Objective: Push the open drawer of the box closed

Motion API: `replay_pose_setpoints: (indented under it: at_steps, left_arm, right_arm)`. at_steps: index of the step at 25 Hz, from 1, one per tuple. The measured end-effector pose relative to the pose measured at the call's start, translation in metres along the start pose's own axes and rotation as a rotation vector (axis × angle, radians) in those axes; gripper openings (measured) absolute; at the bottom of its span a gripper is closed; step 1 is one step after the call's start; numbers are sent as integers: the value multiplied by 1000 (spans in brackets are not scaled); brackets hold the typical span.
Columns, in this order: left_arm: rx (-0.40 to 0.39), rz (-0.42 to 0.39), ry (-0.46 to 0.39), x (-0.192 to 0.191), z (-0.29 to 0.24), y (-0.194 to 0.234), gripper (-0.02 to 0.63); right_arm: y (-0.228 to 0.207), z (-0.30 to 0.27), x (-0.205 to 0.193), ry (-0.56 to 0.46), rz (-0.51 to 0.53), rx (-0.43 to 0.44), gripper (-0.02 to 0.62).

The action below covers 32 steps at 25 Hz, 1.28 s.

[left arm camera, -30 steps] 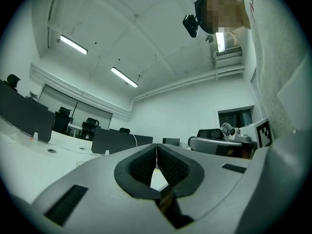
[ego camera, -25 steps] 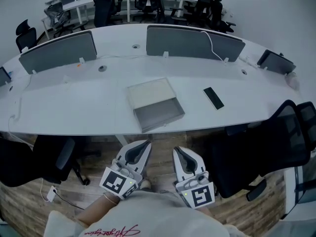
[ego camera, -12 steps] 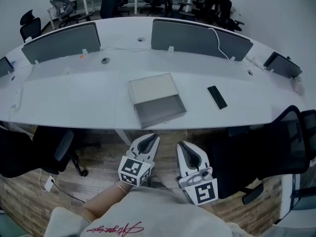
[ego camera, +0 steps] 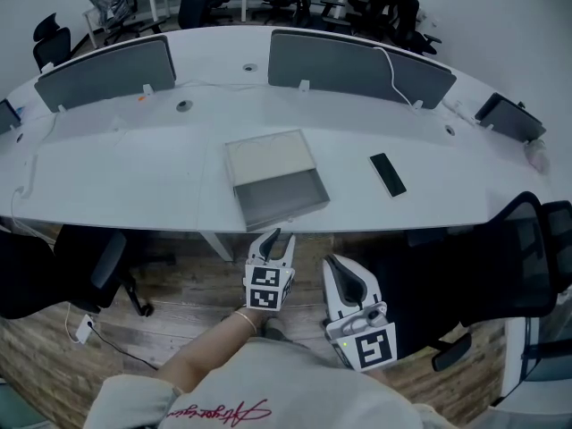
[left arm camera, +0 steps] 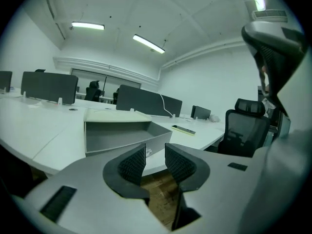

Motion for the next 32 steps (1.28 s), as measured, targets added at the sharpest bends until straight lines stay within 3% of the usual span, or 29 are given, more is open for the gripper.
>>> replay_pose_setpoints:
  at_steps: [4,26,32]
  left_arm:
    - [58,-41,35,-17,-17,2,115]
    - [201,32,75,-25,-58,21,114]
    - [229,39,87,-25,-59,23,78]
  right_arm:
    - [-8,4,0,-5,3,-20,20]
    - [-18,0,-2,-12,27,-13,20]
    - [-21,-1,-5,-9,18,-13,20]
Point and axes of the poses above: the fingertips, and each gripper's own axes: z backward along the fingers, y to its left, x out of its top, the point moved 5 cm from there along z, backward along the fingers, and after that the axes turned 11 degrees about -x, right-handed, at the moved point
